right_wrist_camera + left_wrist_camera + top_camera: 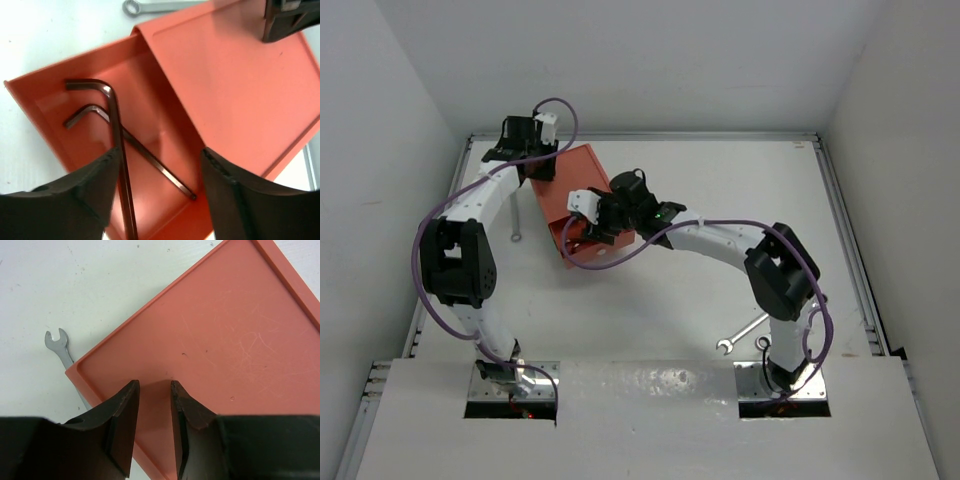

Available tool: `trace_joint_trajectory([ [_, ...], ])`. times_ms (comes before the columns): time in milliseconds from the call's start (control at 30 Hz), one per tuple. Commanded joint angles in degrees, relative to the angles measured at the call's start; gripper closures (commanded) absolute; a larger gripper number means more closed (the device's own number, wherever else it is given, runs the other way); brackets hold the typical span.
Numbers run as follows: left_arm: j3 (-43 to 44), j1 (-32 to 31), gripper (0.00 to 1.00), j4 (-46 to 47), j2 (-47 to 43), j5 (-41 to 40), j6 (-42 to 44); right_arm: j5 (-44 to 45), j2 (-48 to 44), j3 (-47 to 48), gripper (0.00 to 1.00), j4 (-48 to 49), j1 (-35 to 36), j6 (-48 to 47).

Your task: Sort the tools into containers

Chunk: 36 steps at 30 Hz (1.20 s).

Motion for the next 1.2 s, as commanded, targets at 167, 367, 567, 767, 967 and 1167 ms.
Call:
trace_joint_trajectory([
  [167,-0.02,0.85,0.71,-1.27,1.57,-0.63,0.16,6.81,-10.11,1.90,0.33,11.49,0.28,14.64],
  [367,1.04,0.85,0.71,-1.10,1.74,-0.46,-0.19,5.79,-18.38,-4.58,0.83,5.07,0.37,32.13],
  [567,1.04,0.85,0.71,-0.66,2.36,-0.46,-0.02,3.40,-20.24,-21.37,1.00,4.73,1.77,35.06],
  [767,0.16,0.85,0.71,-0.31,2.80,0.77,-0.54,2.79,-14.62,-20.60,1.00,7.43,2.39,36.72],
  [967,-0.80,0.76,0.71,0.40,2.80,1.74,-1.07,10.76,-7.95,-18.06,1.00,19.11,2.30,37.25],
  [1167,-3.17,0.76,0.71,1.27,2.62,2.88,0.94,17.89,-0.47,-9.01,1.00,20.36,2.13,36.37],
])
